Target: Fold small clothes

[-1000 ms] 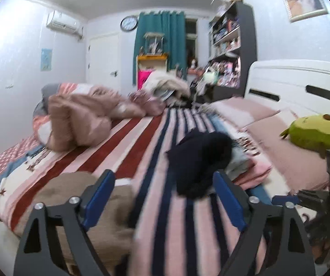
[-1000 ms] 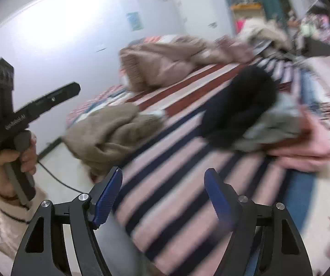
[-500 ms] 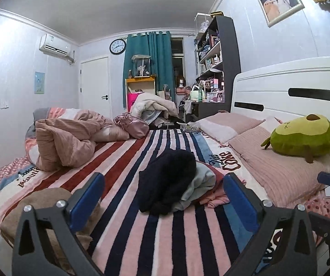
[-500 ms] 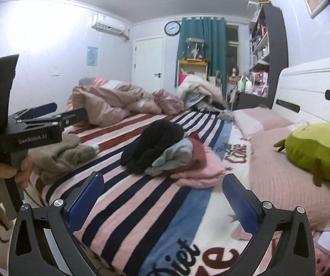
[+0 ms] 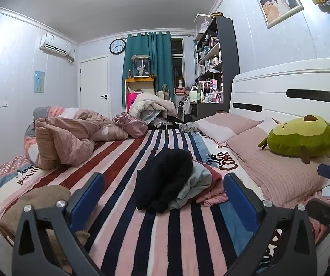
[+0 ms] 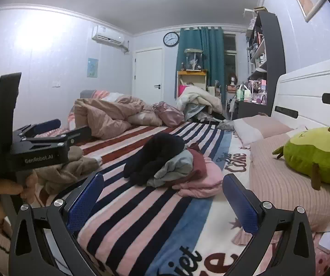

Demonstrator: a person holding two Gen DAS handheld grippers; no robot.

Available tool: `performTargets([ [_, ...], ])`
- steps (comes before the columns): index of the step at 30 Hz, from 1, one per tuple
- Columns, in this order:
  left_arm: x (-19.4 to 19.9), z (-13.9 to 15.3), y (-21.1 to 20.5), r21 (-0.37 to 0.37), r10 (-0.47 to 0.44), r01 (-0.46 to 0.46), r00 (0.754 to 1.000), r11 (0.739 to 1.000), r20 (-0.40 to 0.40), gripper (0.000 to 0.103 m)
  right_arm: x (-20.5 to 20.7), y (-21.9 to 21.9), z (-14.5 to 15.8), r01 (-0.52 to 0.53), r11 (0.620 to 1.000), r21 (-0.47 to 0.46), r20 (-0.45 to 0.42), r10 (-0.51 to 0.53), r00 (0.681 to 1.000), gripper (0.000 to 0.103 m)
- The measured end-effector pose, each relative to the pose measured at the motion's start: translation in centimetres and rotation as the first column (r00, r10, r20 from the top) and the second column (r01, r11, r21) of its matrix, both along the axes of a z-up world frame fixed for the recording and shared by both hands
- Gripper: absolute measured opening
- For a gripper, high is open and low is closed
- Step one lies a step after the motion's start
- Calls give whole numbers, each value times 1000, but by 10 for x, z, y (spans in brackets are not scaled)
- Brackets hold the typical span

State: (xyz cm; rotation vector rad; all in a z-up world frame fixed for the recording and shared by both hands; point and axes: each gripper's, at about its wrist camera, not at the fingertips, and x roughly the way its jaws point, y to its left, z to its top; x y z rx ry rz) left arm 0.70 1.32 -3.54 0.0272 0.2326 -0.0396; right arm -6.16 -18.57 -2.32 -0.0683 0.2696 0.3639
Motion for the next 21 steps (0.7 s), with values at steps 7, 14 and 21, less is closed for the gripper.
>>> performTargets([
  [7,-2,-1,0,-5,11,-11,1000,1000,-3,102,-1,-3,1,5,1000,11,0,-5,1000,103],
  [14,-6,-2,2,-9,30,-30,1000,1000,-1,102,-2,-3,1,6,1000,13,7,-6,1000,103],
  [21,-9,-1,2,-3,29,-29,1000,1000,4,102,-10,-3,4,-2,999,37,16,2,1000,103],
])
